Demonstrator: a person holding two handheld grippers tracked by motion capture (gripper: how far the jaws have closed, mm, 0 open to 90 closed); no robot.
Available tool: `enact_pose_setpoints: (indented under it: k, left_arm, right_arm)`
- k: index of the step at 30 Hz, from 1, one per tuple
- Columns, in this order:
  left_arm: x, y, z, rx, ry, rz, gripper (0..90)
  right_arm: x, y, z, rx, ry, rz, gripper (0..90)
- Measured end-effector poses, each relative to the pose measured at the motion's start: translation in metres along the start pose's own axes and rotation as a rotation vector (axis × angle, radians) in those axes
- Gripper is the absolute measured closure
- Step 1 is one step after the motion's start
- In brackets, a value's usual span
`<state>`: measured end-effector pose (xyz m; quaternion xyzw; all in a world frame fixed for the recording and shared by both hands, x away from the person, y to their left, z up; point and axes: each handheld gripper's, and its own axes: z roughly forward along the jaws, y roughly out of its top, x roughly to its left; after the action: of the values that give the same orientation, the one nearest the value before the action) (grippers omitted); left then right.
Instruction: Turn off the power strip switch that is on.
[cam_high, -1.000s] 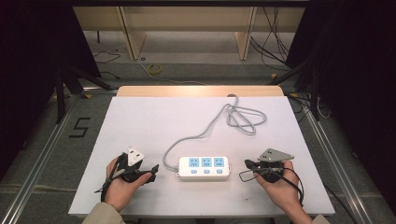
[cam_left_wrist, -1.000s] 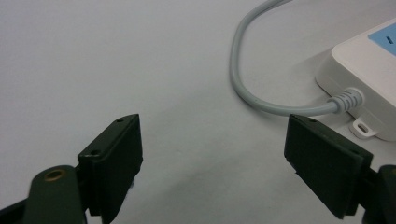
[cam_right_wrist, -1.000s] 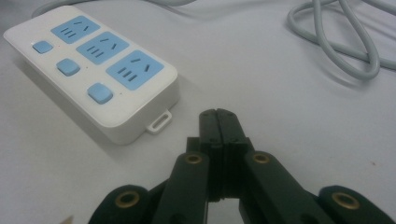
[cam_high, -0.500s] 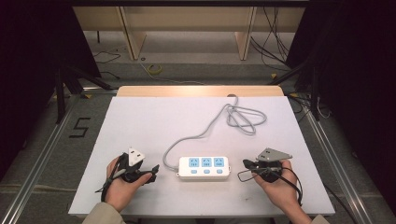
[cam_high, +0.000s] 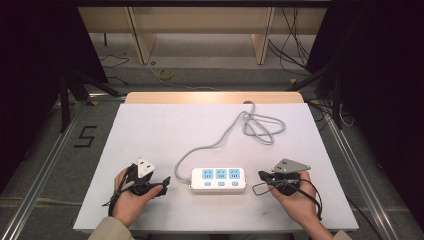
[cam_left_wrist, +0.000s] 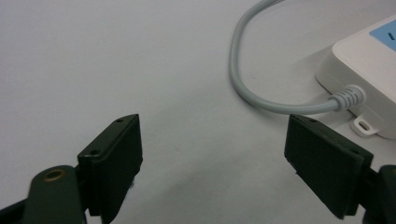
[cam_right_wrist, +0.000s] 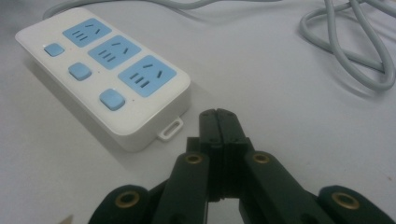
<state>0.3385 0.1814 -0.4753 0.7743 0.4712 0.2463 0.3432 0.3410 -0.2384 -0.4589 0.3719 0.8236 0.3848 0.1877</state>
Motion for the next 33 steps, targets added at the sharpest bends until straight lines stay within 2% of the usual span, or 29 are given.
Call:
enact_pose_setpoints:
  k: [33]
  left_arm:
    - [-0.0008, 0.0003, 0.0005, 0.004, -0.003, 0.005, 19.3]
  right_arm:
    - [0.0075, 0.0052, 0.0044, -0.001, 0.016, -0.024, 90.0]
